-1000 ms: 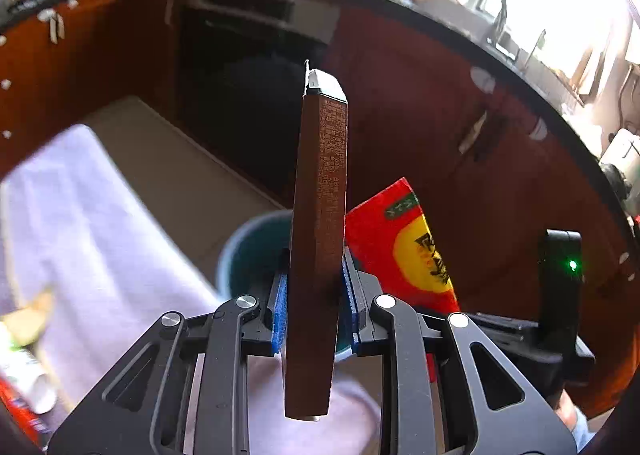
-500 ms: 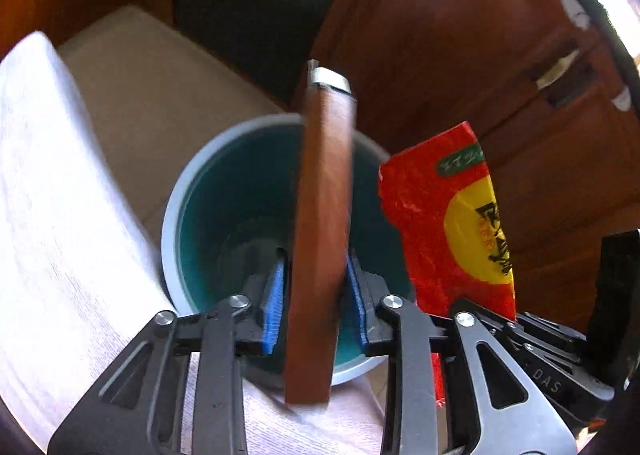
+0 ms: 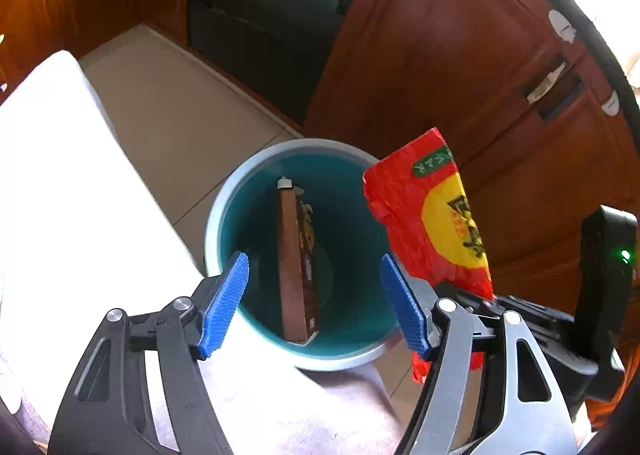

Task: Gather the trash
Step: 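Carry the box and bag over the teal bin and open both tools, then swing both tools back toward the trash on the table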

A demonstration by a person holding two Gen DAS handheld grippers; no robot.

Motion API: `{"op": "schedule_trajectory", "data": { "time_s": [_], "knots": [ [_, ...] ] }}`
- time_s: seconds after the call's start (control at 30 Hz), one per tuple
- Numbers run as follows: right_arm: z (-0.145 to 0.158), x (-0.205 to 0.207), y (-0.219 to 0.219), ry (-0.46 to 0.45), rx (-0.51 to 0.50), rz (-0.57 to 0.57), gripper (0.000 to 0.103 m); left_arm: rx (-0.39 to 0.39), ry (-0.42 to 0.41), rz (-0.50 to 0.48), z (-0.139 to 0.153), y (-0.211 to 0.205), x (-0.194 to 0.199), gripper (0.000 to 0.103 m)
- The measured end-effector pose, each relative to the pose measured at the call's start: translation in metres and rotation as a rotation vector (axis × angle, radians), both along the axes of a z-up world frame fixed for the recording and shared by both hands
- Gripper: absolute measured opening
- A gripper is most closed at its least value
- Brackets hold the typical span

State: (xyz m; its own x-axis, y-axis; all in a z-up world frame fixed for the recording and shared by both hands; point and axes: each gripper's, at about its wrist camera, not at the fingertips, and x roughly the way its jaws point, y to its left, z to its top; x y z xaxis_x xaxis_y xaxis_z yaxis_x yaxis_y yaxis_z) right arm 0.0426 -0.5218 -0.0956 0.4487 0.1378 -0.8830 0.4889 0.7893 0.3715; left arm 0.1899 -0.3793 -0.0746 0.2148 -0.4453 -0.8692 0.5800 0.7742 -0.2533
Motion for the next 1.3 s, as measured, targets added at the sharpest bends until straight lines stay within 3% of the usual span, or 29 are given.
{"op": "schedule_trajectory", "data": {
  "time_s": [0.1, 0.17, 0.23, 0.27, 0.33, 0.4, 0.5, 0.8, 1.03, 1.3],
  "knots": [
    [-0.004, 0.01, 0.001, 0.034, -0.017, 0.007, 0.009, -0.026, -0.007, 0.007, 0.01, 0.016, -0.002, 0.071],
    [-0.004, 0.016, 0.004, 0.039, -0.027, 0.011, 0.016, -0.043, -0.017, 0.01, 0.015, 0.026, -0.002, 0.074],
    [0.0, 0.023, 0.007, 0.029, -0.038, 0.006, 0.067, -0.068, -0.031, 0.016, 0.027, 0.035, -0.004, 0.08],
    [0.003, 0.023, 0.007, 0.022, -0.054, 0.0, 0.073, -0.079, -0.035, 0.019, 0.033, 0.039, -0.005, 0.083],
    [0.009, 0.026, 0.011, 0.011, -0.07, 0.002, 0.074, -0.102, -0.053, 0.03, 0.044, 0.049, -0.006, 0.095],
    [0.011, 0.027, 0.013, 0.017, -0.06, 0.001, 0.079, -0.11, -0.081, 0.05, 0.049, 0.058, -0.008, 0.098],
    [0.014, 0.026, 0.019, 0.026, -0.031, 0.002, 0.084, -0.119, -0.075, 0.061, 0.056, 0.068, -0.011, 0.099],
    [0.048, 0.017, 0.074, -0.013, -0.045, 0.079, 0.084, -0.114, -0.073, 0.132, 0.069, 0.12, -0.038, 0.099],
    [0.077, 0.009, 0.141, -0.064, -0.049, 0.19, 0.088, -0.125, -0.093, 0.219, 0.085, 0.196, -0.075, 0.099],
    [0.086, 0.007, 0.233, -0.069, -0.037, 0.374, 0.088, -0.065, -0.135, 0.33, 0.095, 0.294, -0.11, 0.099]
  ]
}}
